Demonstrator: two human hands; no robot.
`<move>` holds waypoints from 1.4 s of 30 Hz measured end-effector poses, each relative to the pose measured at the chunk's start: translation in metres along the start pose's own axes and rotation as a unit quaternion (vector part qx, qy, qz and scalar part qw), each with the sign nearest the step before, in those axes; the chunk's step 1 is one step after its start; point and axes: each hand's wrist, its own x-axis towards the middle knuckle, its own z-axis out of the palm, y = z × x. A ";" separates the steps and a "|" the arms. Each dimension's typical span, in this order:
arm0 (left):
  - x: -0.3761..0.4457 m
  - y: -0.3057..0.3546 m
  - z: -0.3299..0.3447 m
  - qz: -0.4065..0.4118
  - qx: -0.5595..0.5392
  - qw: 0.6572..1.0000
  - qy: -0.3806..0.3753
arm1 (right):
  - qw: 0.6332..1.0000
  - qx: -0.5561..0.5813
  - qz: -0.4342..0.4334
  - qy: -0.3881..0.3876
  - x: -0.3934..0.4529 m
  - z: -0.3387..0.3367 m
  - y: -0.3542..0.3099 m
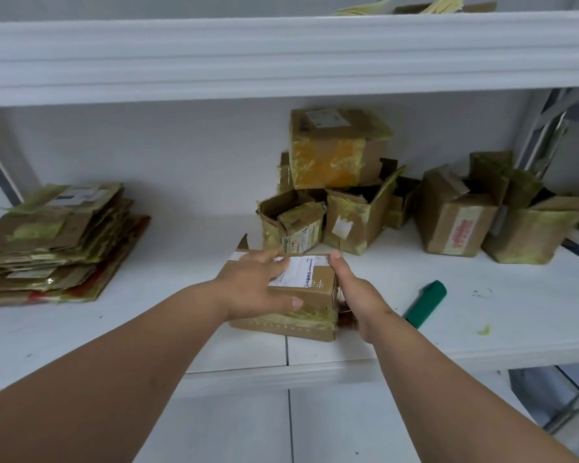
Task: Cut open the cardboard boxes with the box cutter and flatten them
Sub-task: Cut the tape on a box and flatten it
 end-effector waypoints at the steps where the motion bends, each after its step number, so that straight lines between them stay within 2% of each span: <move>1: 0.005 0.004 0.002 0.002 0.022 1.000 0.013 | 1.000 0.000 -0.003 0.011 0.002 -0.005 0.000; 4: 0.020 0.015 0.006 -0.005 0.034 0.997 0.064 | 0.997 -0.010 -0.028 0.071 0.003 -0.025 -0.001; 7: 0.031 0.031 0.010 -0.028 0.066 0.992 0.103 | 0.984 -0.104 -0.099 0.104 0.009 -0.052 0.008; 10: 0.042 0.047 0.015 -0.051 0.139 0.986 0.080 | 0.962 -0.209 -0.125 0.126 0.017 -0.084 0.020; 13: 0.047 0.059 0.022 -0.077 0.145 0.985 0.053 | 0.898 -0.395 -0.138 0.136 0.030 -0.110 0.033; 16: 0.053 0.067 0.024 -0.098 0.149 0.982 0.066 | 0.815 -0.555 -0.154 0.061 0.034 -0.124 0.039; 18: 0.057 0.069 0.023 -0.108 0.153 0.980 0.070 | 0.788 -0.591 -0.173 0.014 0.040 -0.131 0.040; 21: 0.061 0.067 0.022 -0.108 0.166 0.977 0.076 | 0.803 -0.563 -0.192 -0.048 0.049 -0.142 0.040; 23: 0.061 0.069 0.025 -0.106 0.172 0.975 0.089 | 0.804 -0.550 -0.216 -0.063 0.052 -0.150 0.043; 27: 0.064 0.078 0.032 -0.120 0.141 0.980 0.076 | 0.786 -0.559 -0.261 -0.027 0.050 -0.154 0.053; 32: 0.061 0.087 0.025 -0.138 0.138 0.979 0.062 | 0.813 -0.516 -0.268 0.030 0.041 -0.152 0.059; 37: 0.068 0.085 0.015 -0.121 0.144 0.979 0.075 | 0.872 -0.406 -0.271 0.043 0.036 -0.154 0.047; 42: 0.082 0.073 0.014 -0.124 0.138 0.979 0.079 | 0.872 -0.384 -0.301 0.039 0.031 -0.138 0.045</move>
